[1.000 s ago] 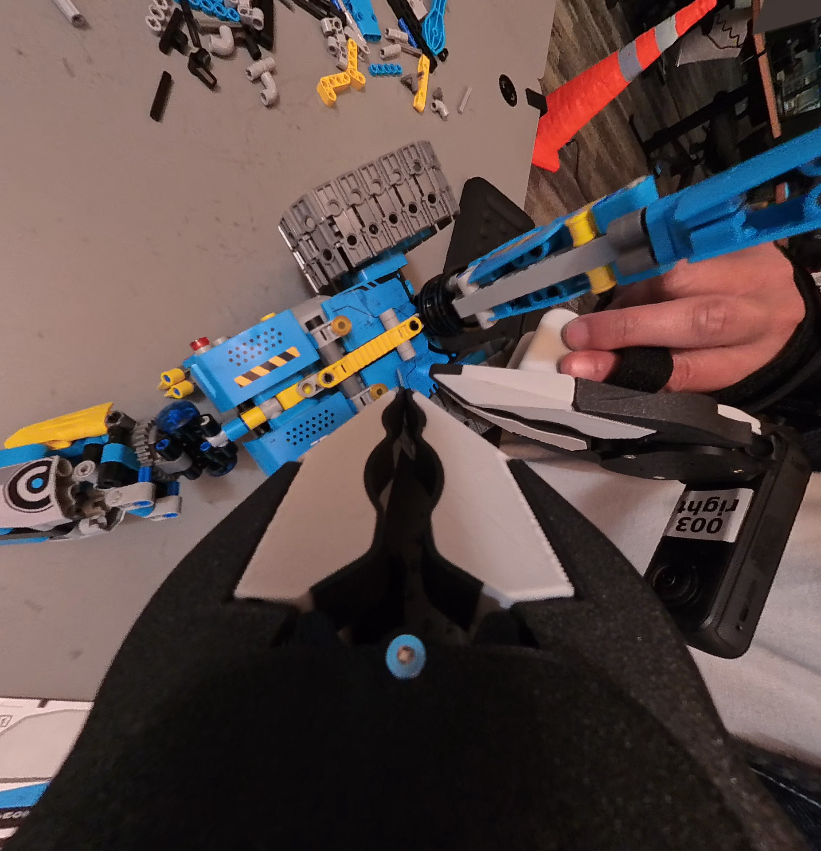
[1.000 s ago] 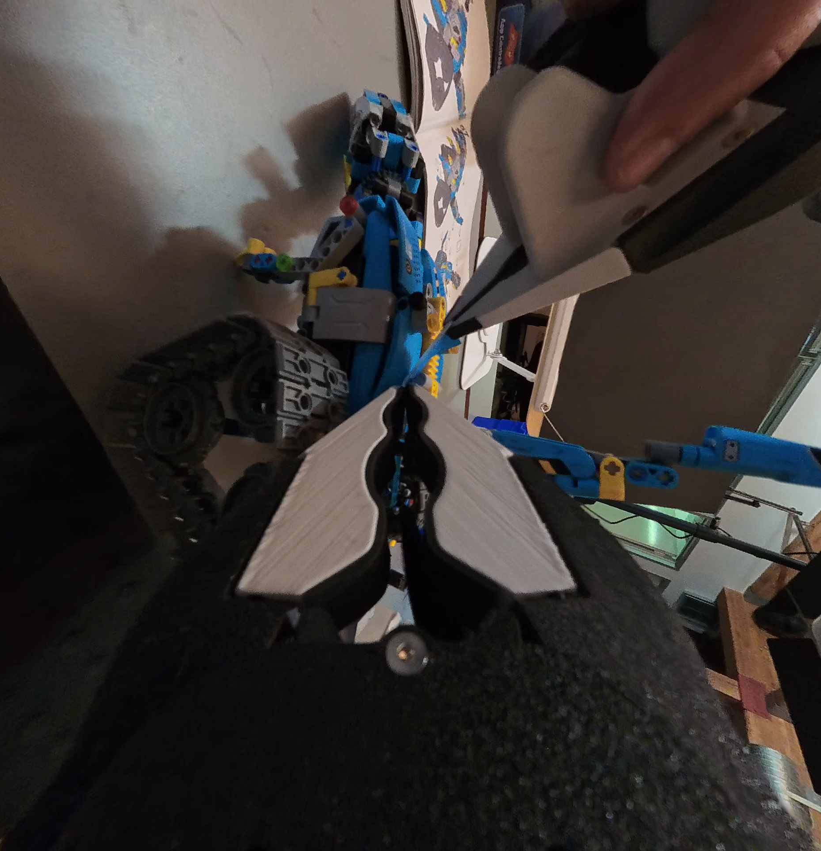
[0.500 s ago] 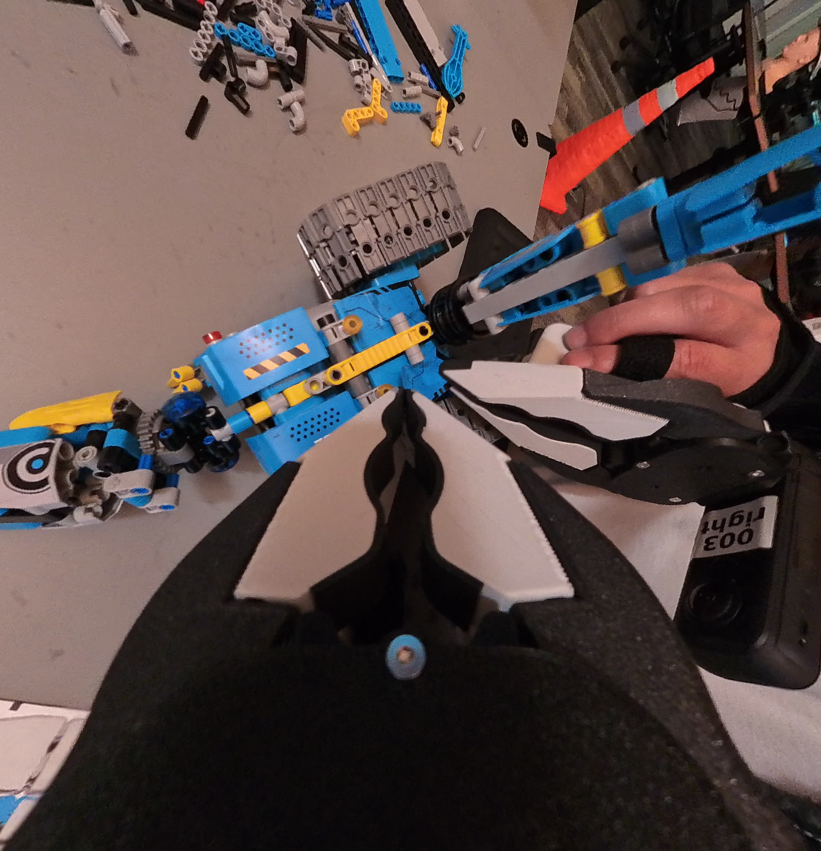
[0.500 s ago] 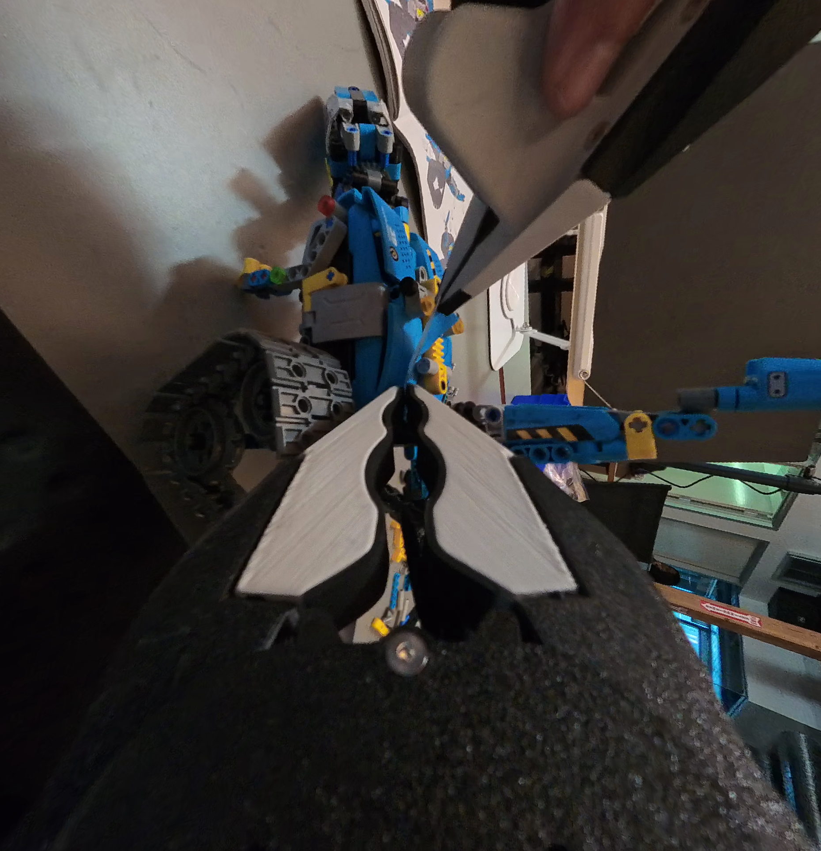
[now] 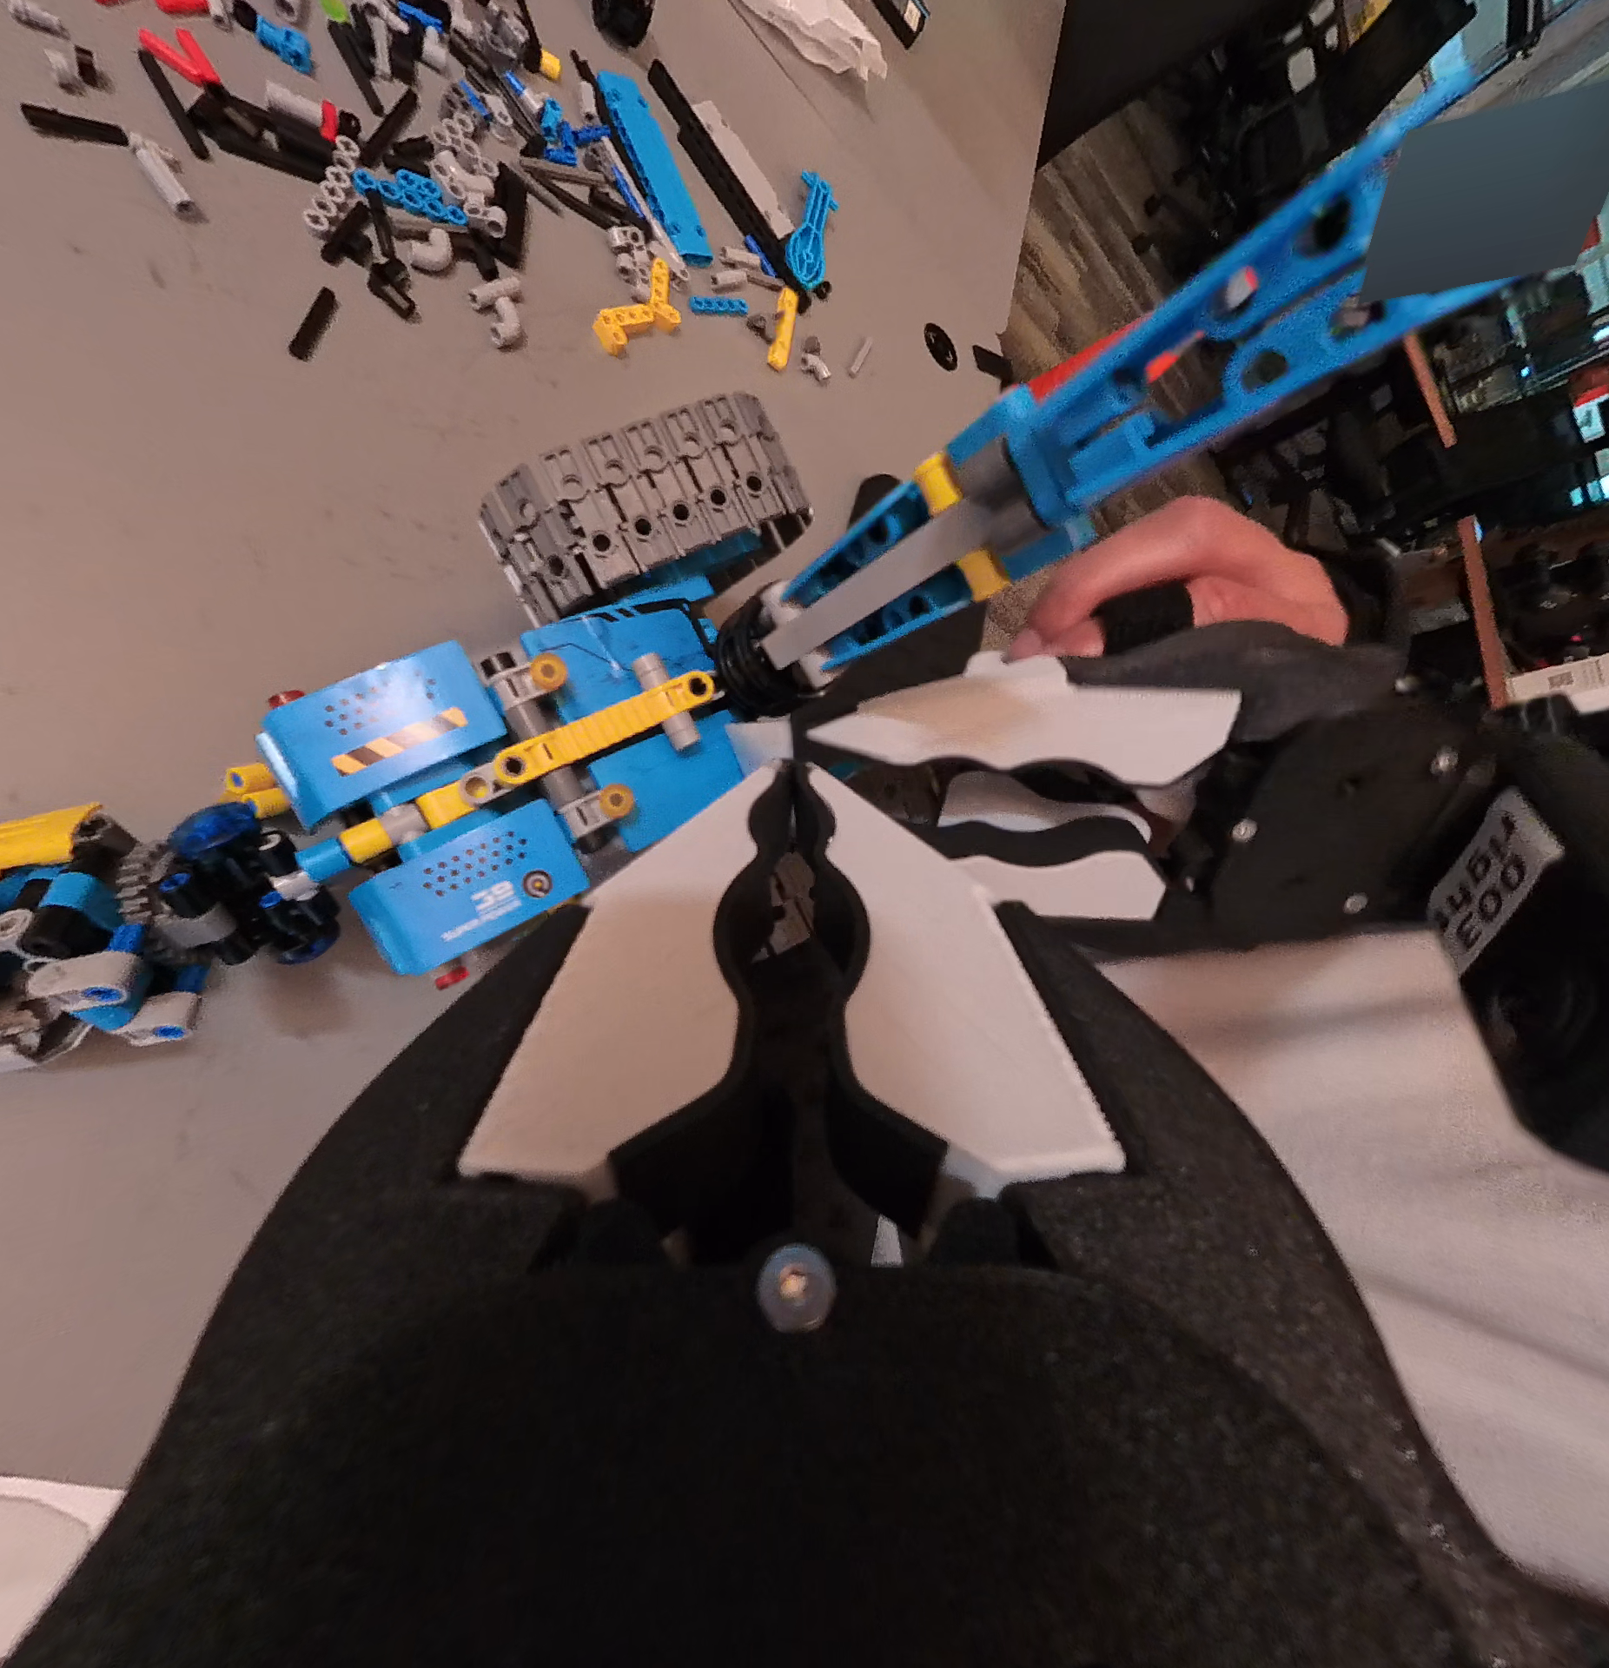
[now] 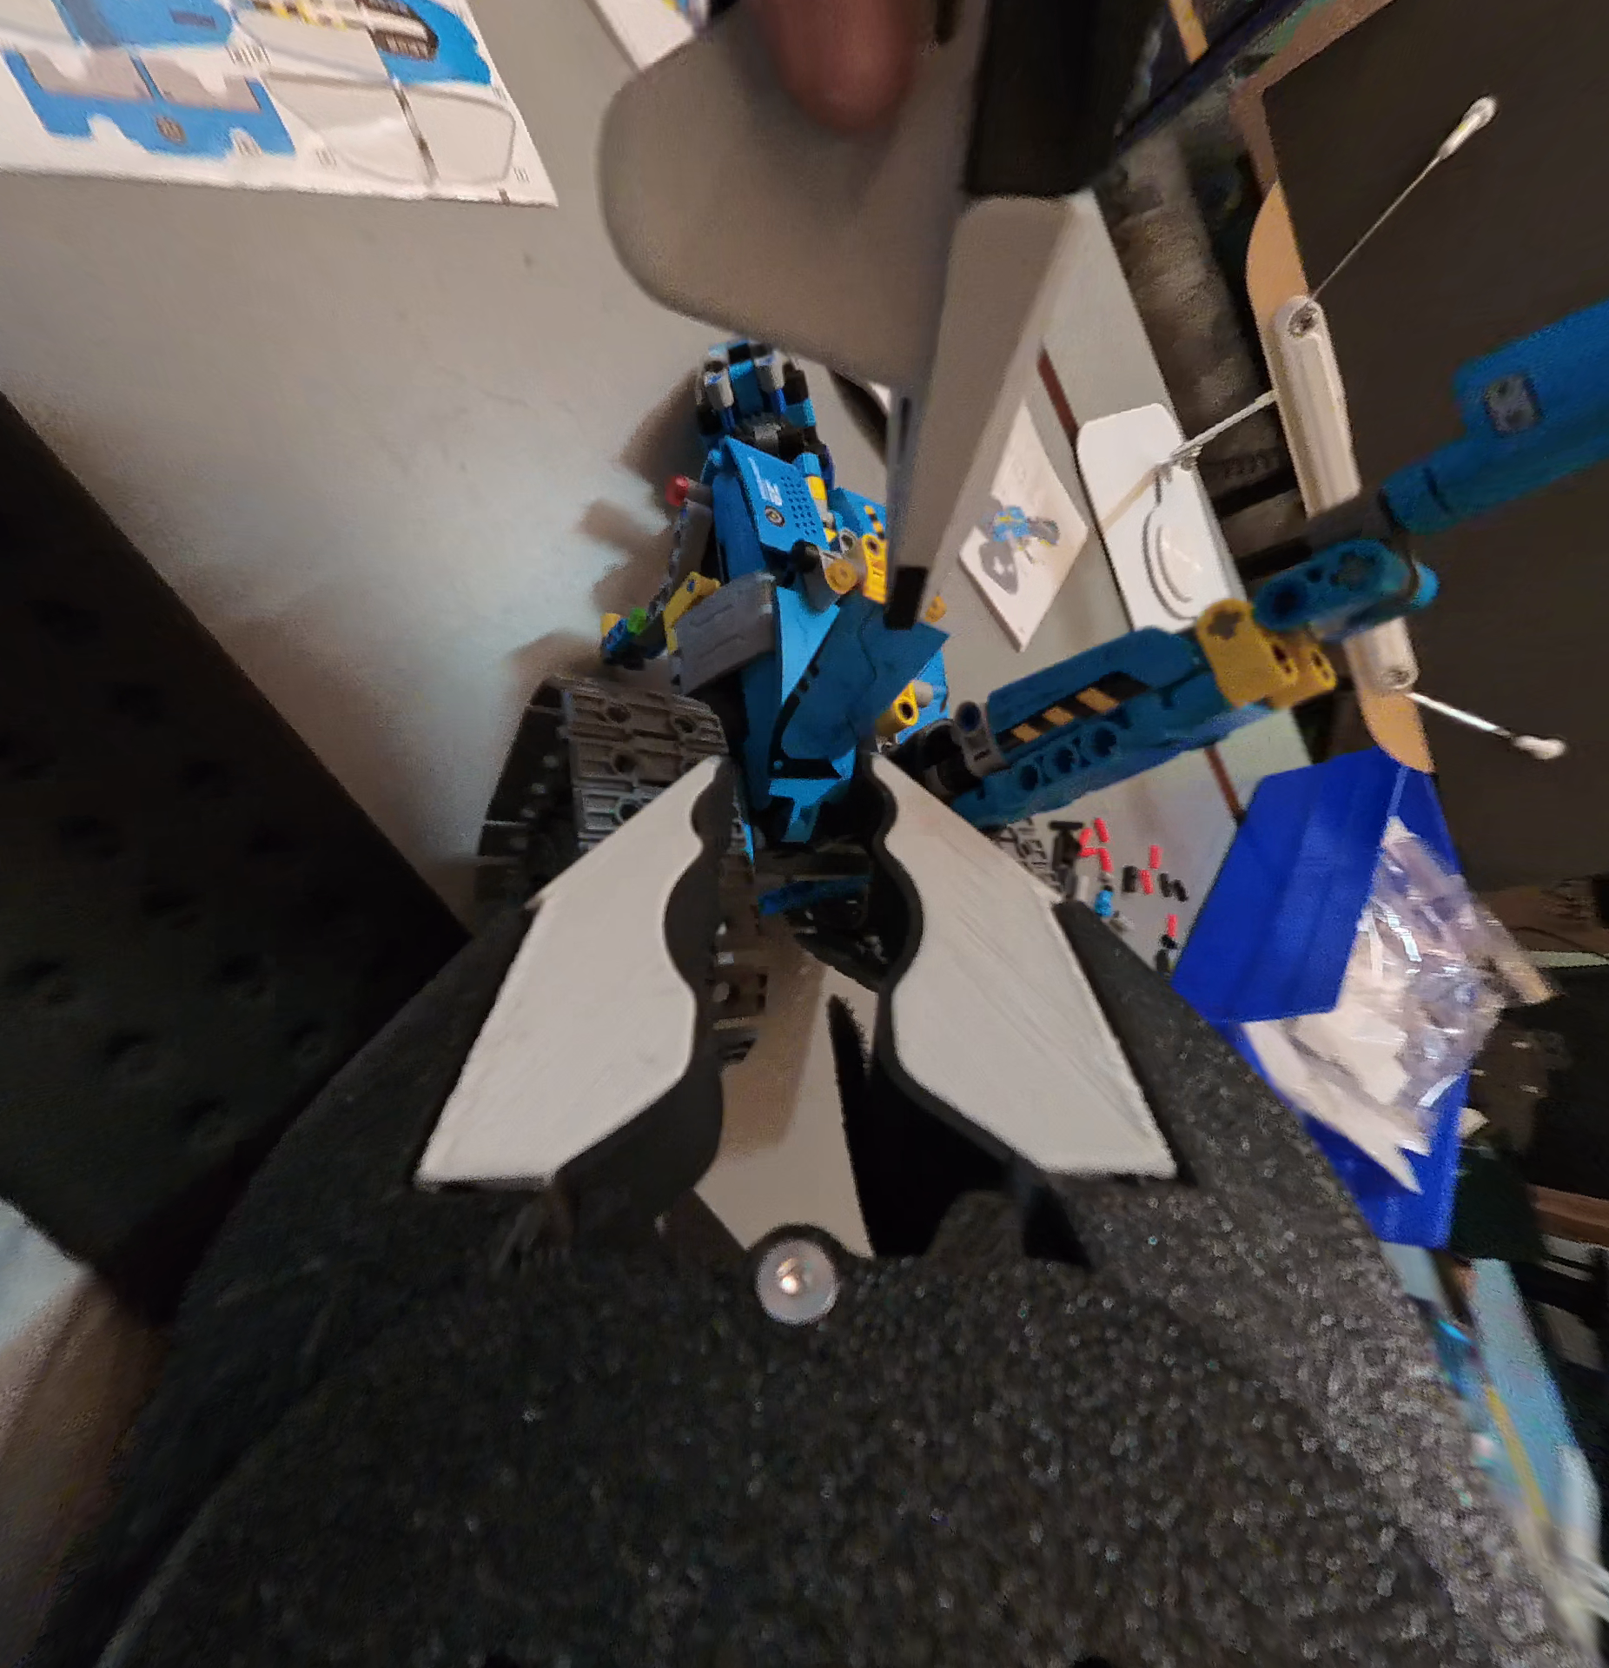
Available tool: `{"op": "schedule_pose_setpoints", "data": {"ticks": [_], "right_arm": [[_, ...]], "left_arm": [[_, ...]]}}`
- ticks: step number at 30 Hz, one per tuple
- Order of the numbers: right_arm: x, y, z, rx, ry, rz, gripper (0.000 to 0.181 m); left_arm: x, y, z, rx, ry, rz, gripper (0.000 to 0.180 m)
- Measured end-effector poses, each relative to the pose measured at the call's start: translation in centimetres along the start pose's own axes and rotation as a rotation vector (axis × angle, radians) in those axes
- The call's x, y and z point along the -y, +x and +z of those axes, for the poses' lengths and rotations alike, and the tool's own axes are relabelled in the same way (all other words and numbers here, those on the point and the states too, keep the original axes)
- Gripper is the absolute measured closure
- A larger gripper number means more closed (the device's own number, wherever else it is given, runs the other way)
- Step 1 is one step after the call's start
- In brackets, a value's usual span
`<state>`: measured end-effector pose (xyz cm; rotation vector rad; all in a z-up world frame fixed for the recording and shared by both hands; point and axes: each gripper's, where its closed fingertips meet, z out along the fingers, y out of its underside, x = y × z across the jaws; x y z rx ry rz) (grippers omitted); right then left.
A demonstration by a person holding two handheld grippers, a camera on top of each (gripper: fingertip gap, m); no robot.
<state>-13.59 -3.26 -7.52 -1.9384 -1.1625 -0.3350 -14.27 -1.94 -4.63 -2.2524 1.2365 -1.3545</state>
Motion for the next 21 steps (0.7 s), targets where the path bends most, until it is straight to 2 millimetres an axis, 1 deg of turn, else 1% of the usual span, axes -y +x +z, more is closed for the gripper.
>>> {"op": "schedule_pose_setpoints", "data": {"ticks": [4, 6, 7, 9, 10, 11, 13, 14, 15, 17, 19, 21], "right_arm": [[0.1, 0.2, -0.6, 0.078, 0.075, 0.144, 0.149], [0.1, 0.3, -1.0, 0.116, 0.129, 0.212, 0.146], [0.0, 0.3, -1.2, 0.146, 0.151, 0.248, 0.143], [-0.5, 0.7, -1.6, 0.173, 0.182, 0.317, 0.137], [-0.8, 1.1, -1.9, 0.171, 0.201, 0.352, 0.137], [-1.1, 1.6, -2.1, 0.163, 0.221, 0.389, 0.136], [-1.7, 2.6, -2.4, 0.136, 0.287, 0.464, 0.134], [-2.0, 3.2, -2.5, 0.113, 0.344, 0.500, 0.135], [-2.5, 3.9, -2.3, 0.090, 0.402, 0.545, 0.139], [-3.7, 4.6, -1.4, 0.090, 0.486, 0.621, 0.137], [-4.8, 5.6, -0.5, 0.062, 0.583, 0.705, 0.134], [-5.2, 6.4, -0.9, 0.078, 0.728, 0.792, 0.134]], "left_arm": [[-0.1, 0.4, -0.3, 0.024, 0.026, 0.117, 0.180], [0.5, 2.1, -1.1, -0.046, 0.074, 0.146, 0.180], [0.8, 2.6, -1.6, -0.058, 0.093, 0.149, 0.180], [0.6, 1.9, -2.6, -0.011, 0.095, 0.146, 0.180], [0.2, 1.7, -3.2, -0.017, 0.105, 0.140, 0.180], [-0.1, 2.0, -3.9, -0.061, 0.137, 0.126, 0.180], [-0.8, 2.8, -5.2, -0.171, 0.239, 0.119, 0.180], [-1.2, 2.8, -5.6, -0.201, 0.298, 0.130, 0.180], [-1.5, 2.3, -5.7, -0.210, 0.360, 0.133, 0.180], [-2.2, 1.6, -6.0, -0.244, 0.474, 0.118, 0.180], [-2.4, 1.1, -6.6, -0.268, 0.608, 0.137, 0.180], [-2.9, 1.3, -7.4, -0.345, 0.698, 0.145, 0.180]]}}
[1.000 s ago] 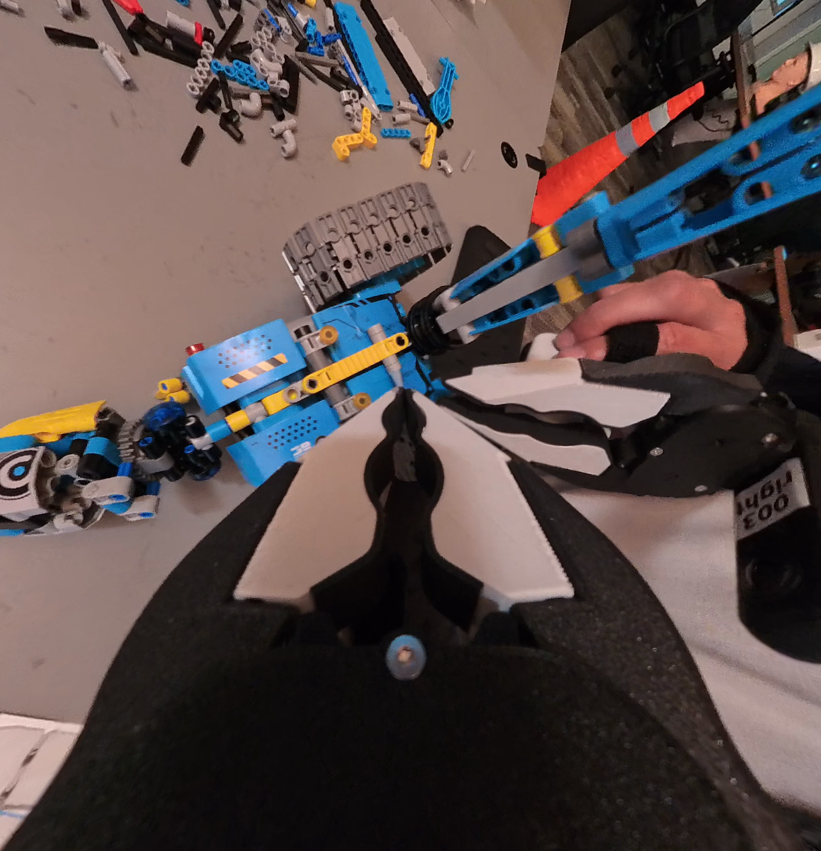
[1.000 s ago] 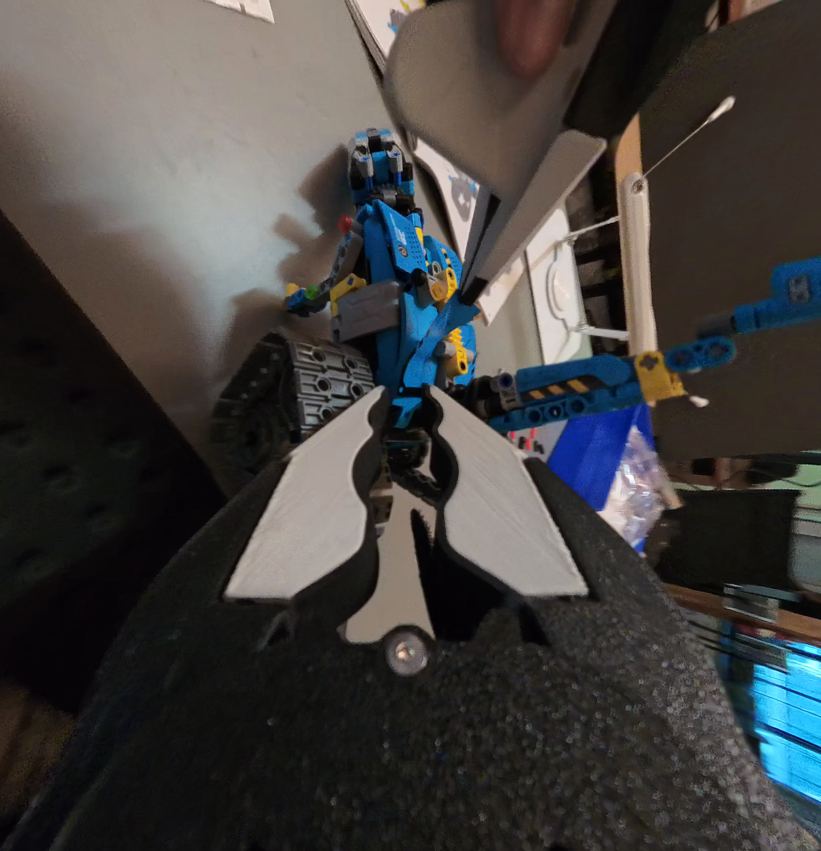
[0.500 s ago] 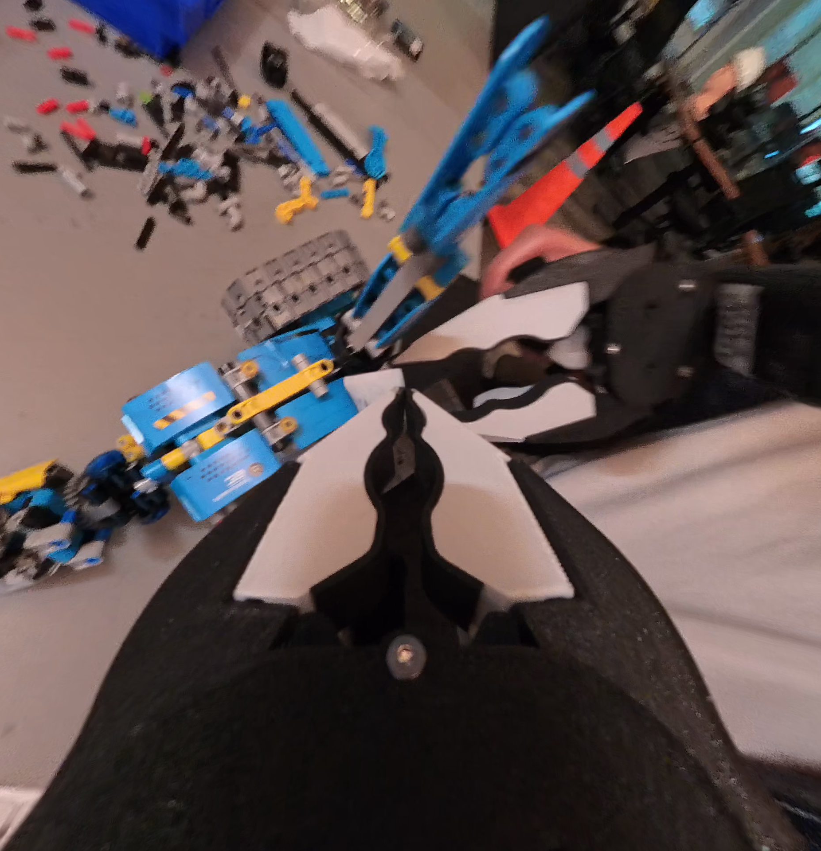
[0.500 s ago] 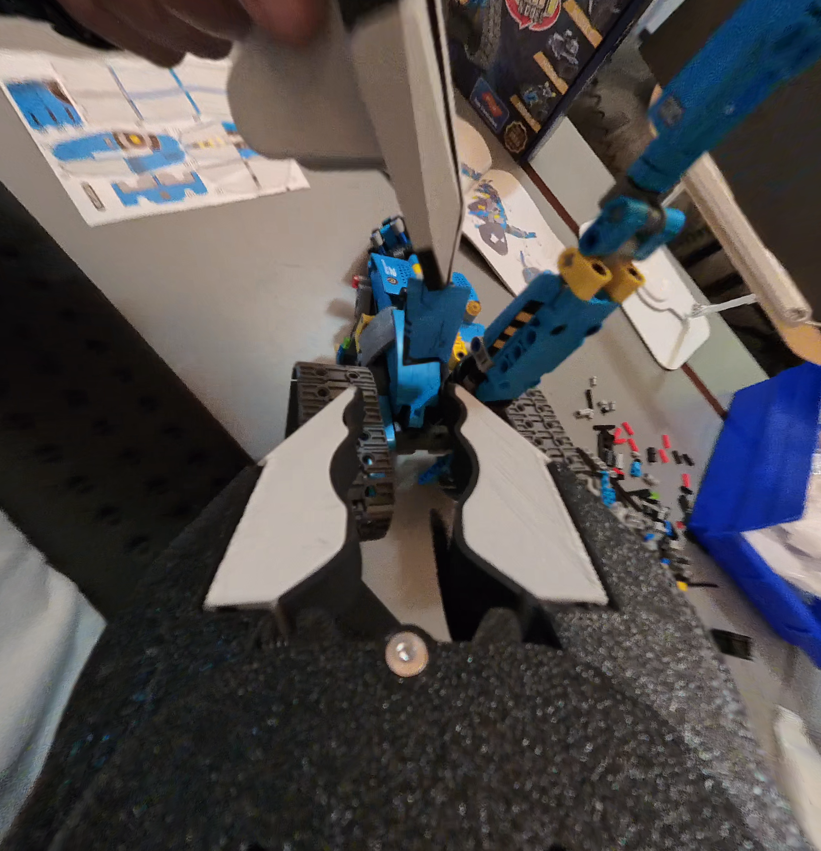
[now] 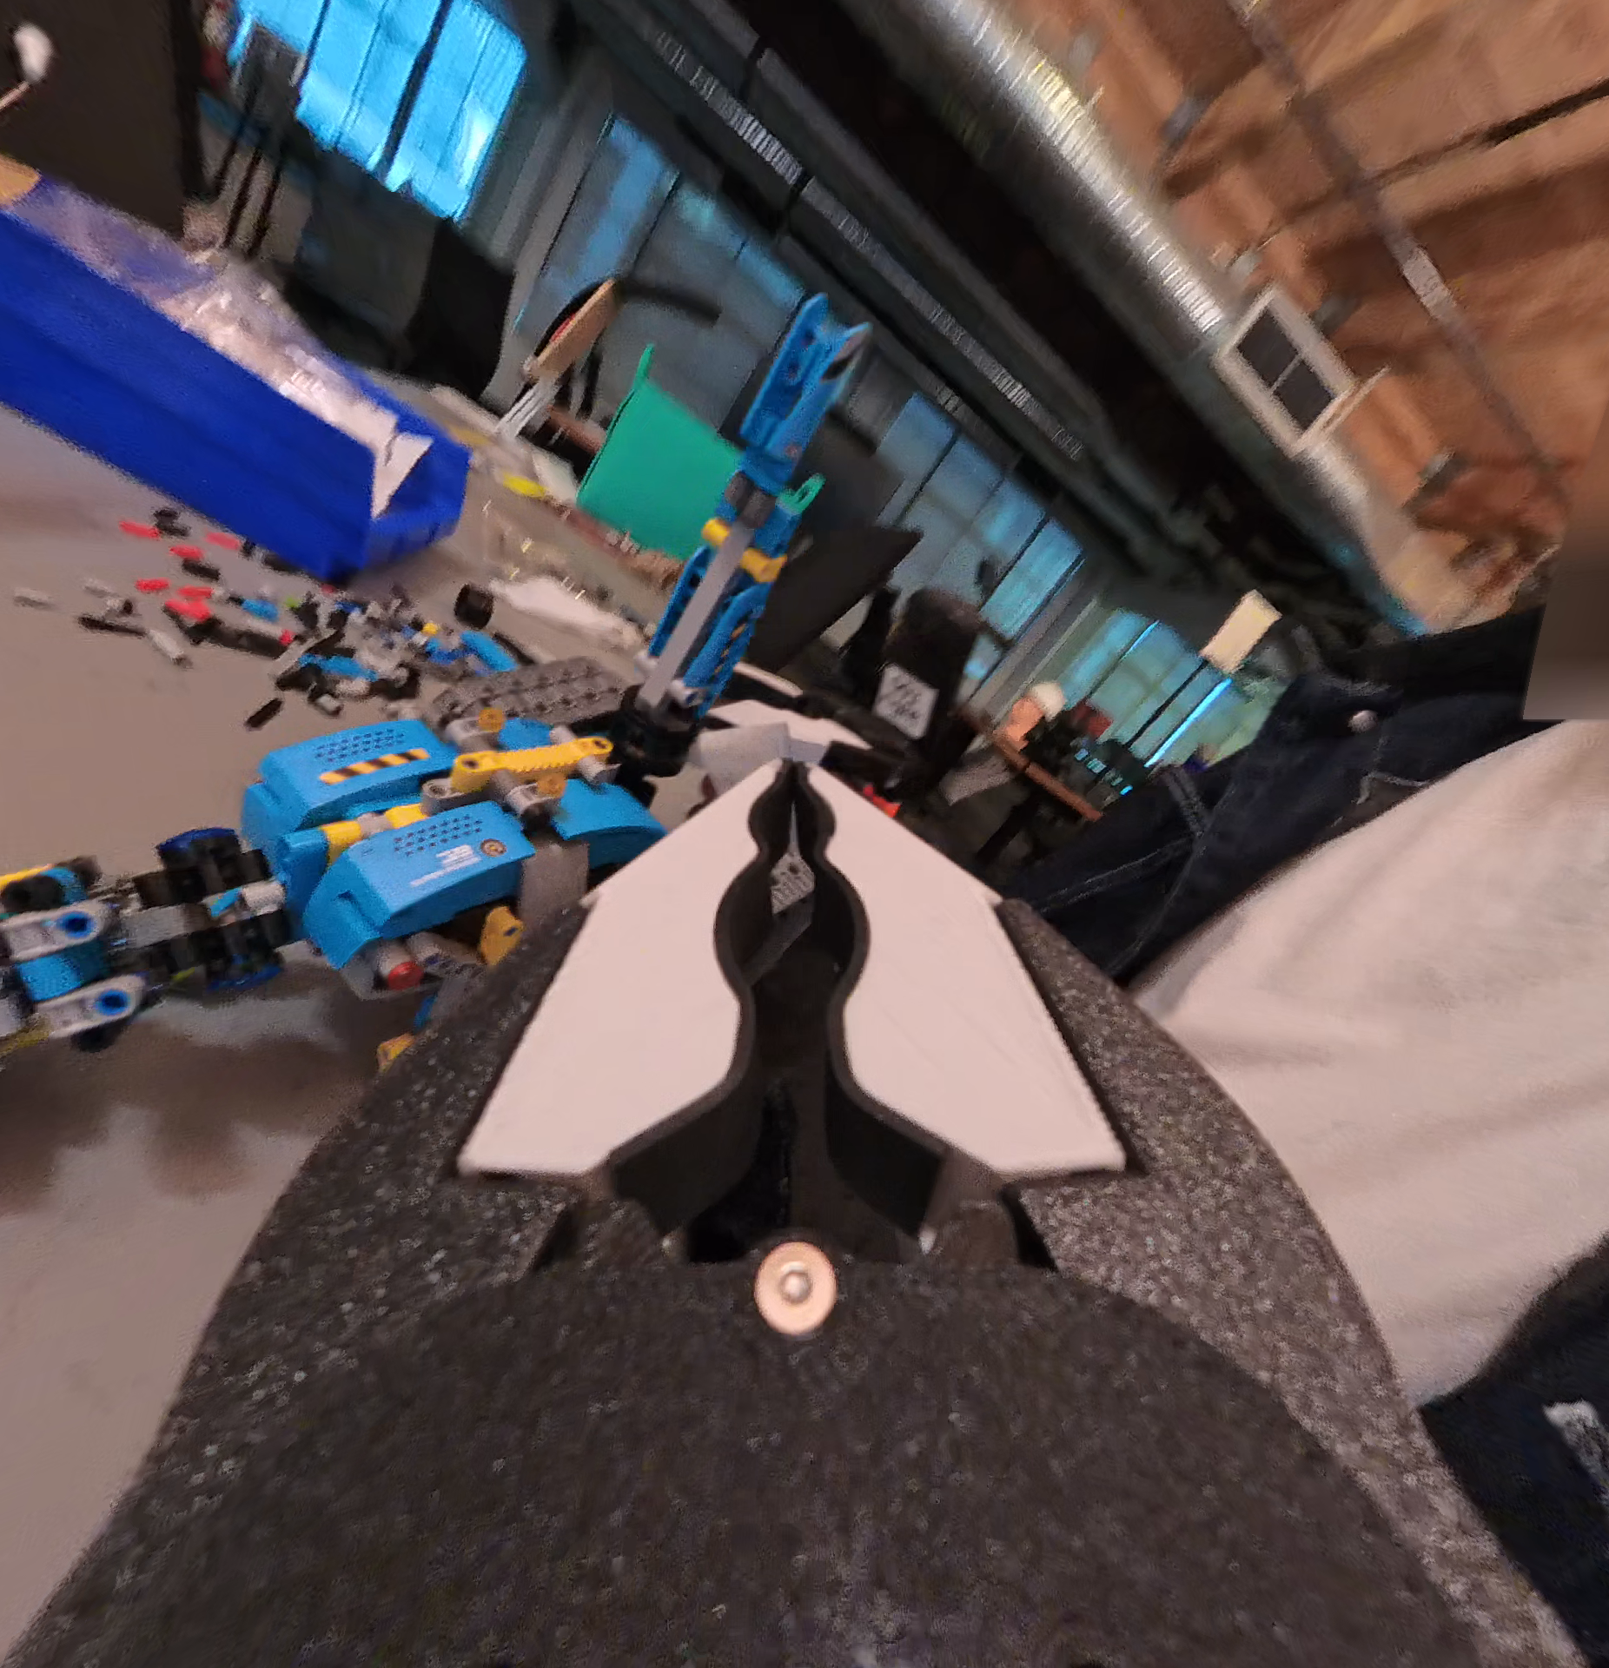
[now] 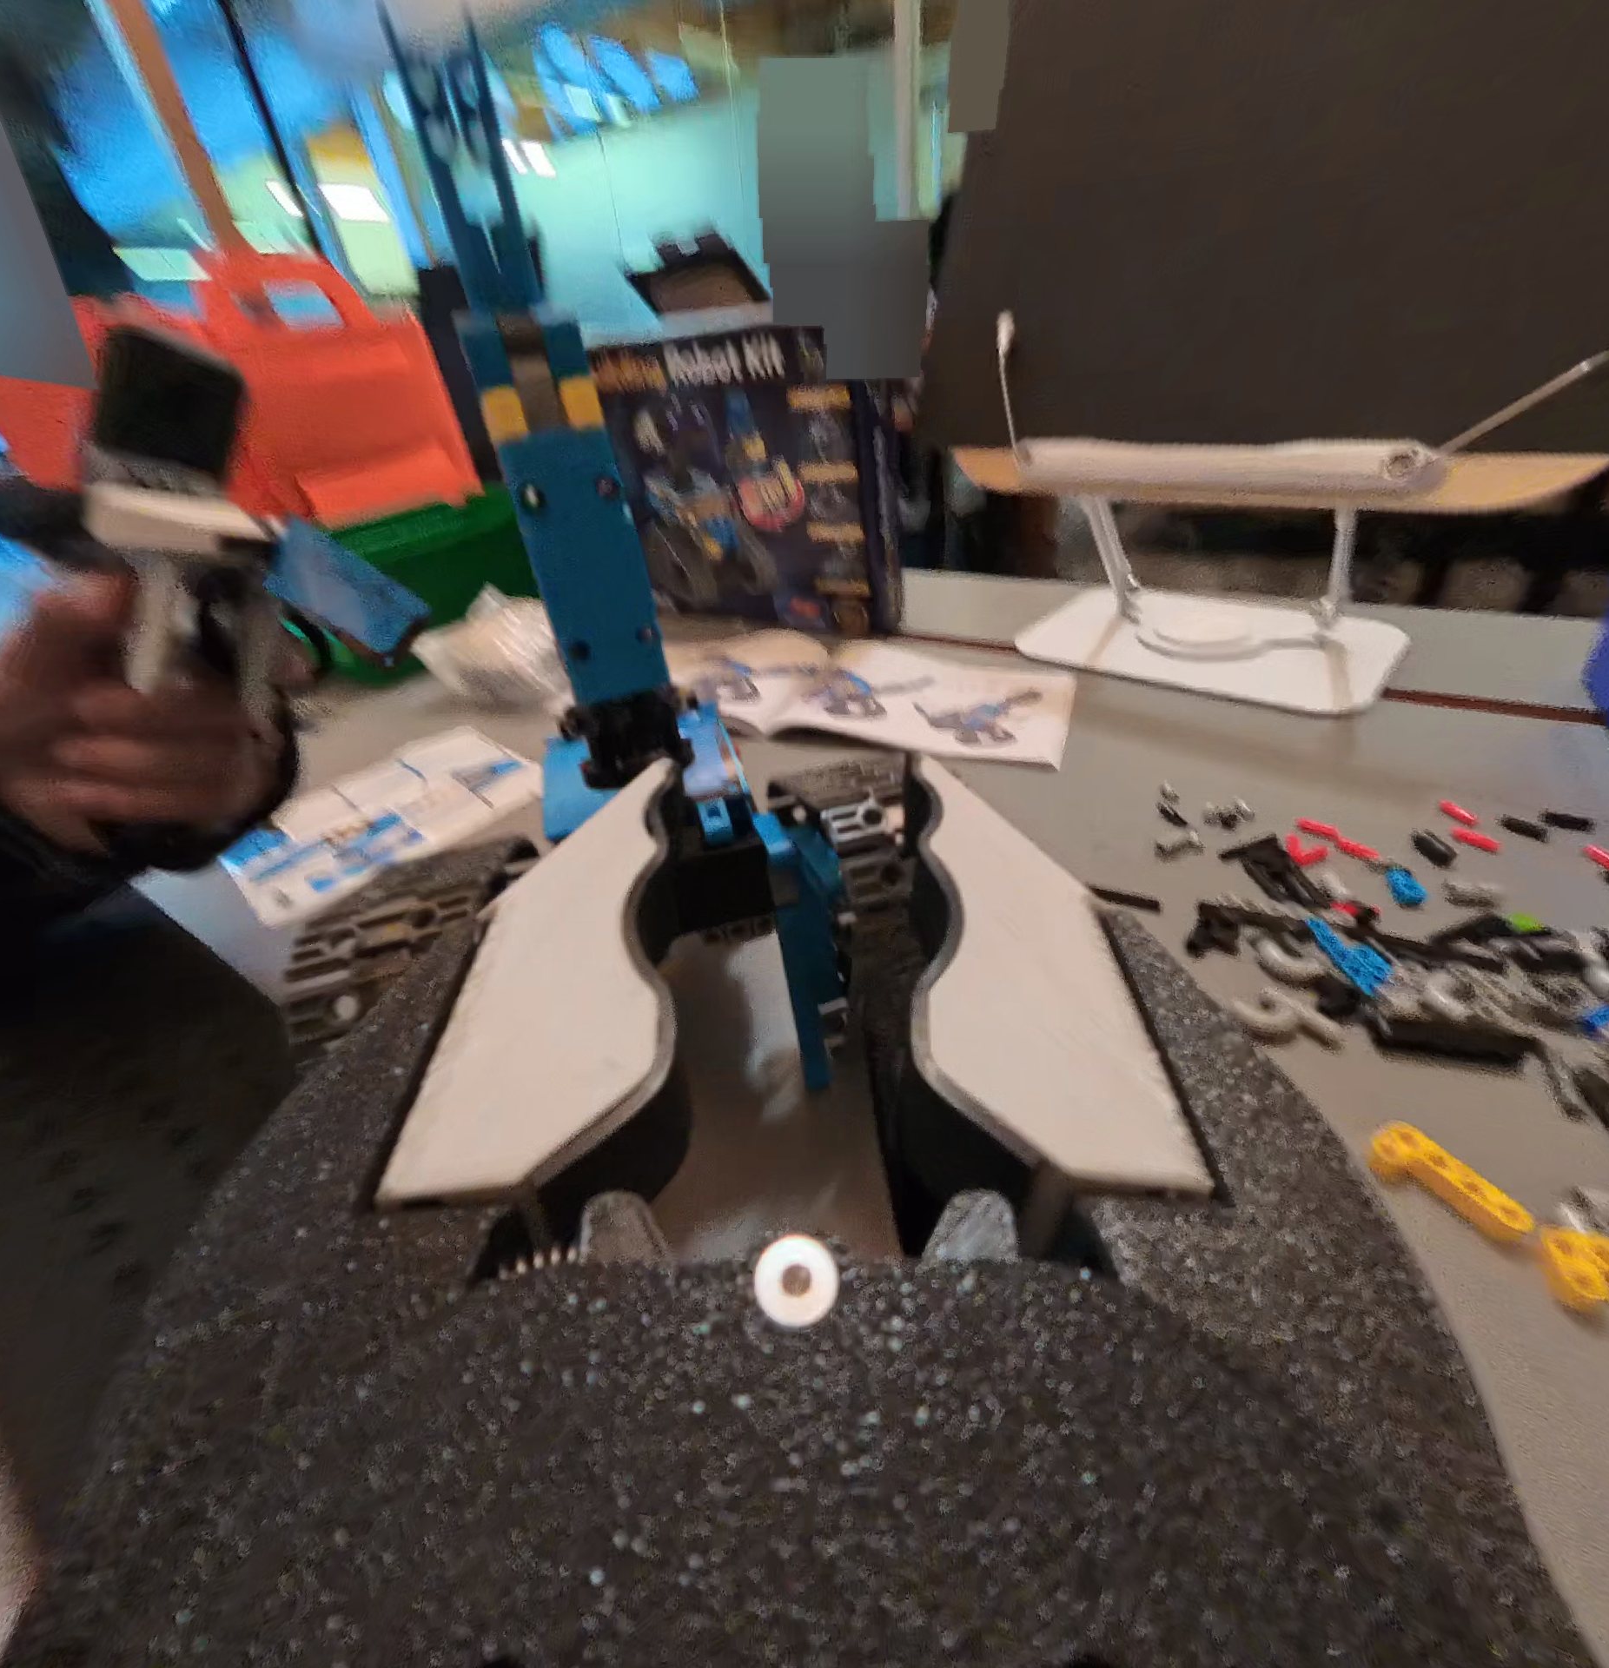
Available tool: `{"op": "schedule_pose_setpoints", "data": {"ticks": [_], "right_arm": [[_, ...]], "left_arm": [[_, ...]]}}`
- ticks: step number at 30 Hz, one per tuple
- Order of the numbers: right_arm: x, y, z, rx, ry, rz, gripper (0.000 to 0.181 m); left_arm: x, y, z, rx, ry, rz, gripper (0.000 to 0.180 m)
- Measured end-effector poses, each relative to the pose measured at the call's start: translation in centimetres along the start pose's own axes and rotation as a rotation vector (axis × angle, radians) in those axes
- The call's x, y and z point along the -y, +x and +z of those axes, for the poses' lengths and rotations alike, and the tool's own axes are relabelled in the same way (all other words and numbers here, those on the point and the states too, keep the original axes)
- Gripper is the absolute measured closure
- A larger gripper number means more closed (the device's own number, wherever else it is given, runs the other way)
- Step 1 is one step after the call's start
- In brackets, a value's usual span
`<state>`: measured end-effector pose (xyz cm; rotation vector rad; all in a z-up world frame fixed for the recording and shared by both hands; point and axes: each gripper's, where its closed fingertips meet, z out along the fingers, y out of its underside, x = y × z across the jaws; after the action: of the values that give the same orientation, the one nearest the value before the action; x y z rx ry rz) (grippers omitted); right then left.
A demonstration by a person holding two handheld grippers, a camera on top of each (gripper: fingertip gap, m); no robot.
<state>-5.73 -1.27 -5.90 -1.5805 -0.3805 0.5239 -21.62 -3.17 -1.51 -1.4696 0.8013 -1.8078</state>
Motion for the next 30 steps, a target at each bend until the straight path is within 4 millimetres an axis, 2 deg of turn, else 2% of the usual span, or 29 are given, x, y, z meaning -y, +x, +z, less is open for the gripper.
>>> {"op": "schedule_pose_setpoints", "data": {"ticks": [2, 3, 5, 7, 9, 11, 13, 14, 15, 17, 20, 25, 27, 28, 30], "right_arm": [[2.1, -1.3, -1.4, 0.141, 0.110, 0.049, 0.123], [2.9, -1.4, -2.1, 0.158, 0.177, 0.065, 0.132], [3.3, -2.0, -3.0, 0.207, 0.217, 0.087, 0.133], [3.0, -3.5, -3.4, 0.285, 0.175, 0.120, 0.133], [1.5, -5.3, -3.3, 0.311, 0.052, 0.137, 0.128], [-0.8, -8.0, -3.2, 0.317, -0.111, 0.082, 0.122], [-3.7, -8.1, -2.4, 0.184, -0.271, -0.032, 0.117], [-4.3, -7.8, -2.1, 0.138, -0.289, -0.083, 0.126], [-4.6, -7.7, -1.8, 0.132, -0.303, -0.079, 0.125], [-5.0, -7.5, -1.3, 0.181, -0.346, -0.017, 0.133], [-4.4, -4.4, -1.8, 0.124, -0.380, -0.110, 0.138], [-3.5, 3.0, -2.3, -0.031, -0.393, -0.155, 0.150], [-2.9, 5.8, -2.5, -0.128, -0.354, -0.128, 0.156], [-2.9, 6.5, -2.6, -0.152, -0.342, -0.093, 0.155], [-2.8, 6.3, -3.2, -0.151, -0.282, -0.047, 0.144]], "left_arm": [[0.5, 0.5, -0.9, -0.062, 0.096, -0.050, 0.180], [0.8, 1.1, -1.3, -0.110, 0.134, -0.071, 0.180], [1.3, 0.8, -2.0, -0.109, 0.178, -0.073, 0.180], [1.9, 0.5, -2.8, -0.116, 0.217, -0.093, 0.180], [1.8, 0.1, -3.0, -0.101, 0.220, -0.097, 0.180], [1.3, -0.9, -2.6, -0.037, 0.186, -0.068, 0.180], [0.7, -1.3, -1.8, 0.004, 0.135, -0.020, 0.180], [0.3, -1.5, -1.3, 0.012, 0.106, -0.007, 0.180], [-0.1, -1.6, -0.8, 0.014, 0.077, -0.001, 0.180], [-1.1, -1.7, 0.0, 0.025, 0.010, 0.018, 0.180], [-1.7, -2.1, 0.0, 0.098, -0.029, 0.105, 0.180], [0.6, -2.8, -1.6, 0.105, 0.093, 0.045, 0.180], [0.8, -3.1, -1.7, 0.096, 0.106, 0.013, 0.180], [0.6, -3.4, -1.6, 0.106, 0.101, 0.008, 0.180], [0.2, -3.6, -1.1, 0.112, 0.075, 0.002, 0.180]]}}
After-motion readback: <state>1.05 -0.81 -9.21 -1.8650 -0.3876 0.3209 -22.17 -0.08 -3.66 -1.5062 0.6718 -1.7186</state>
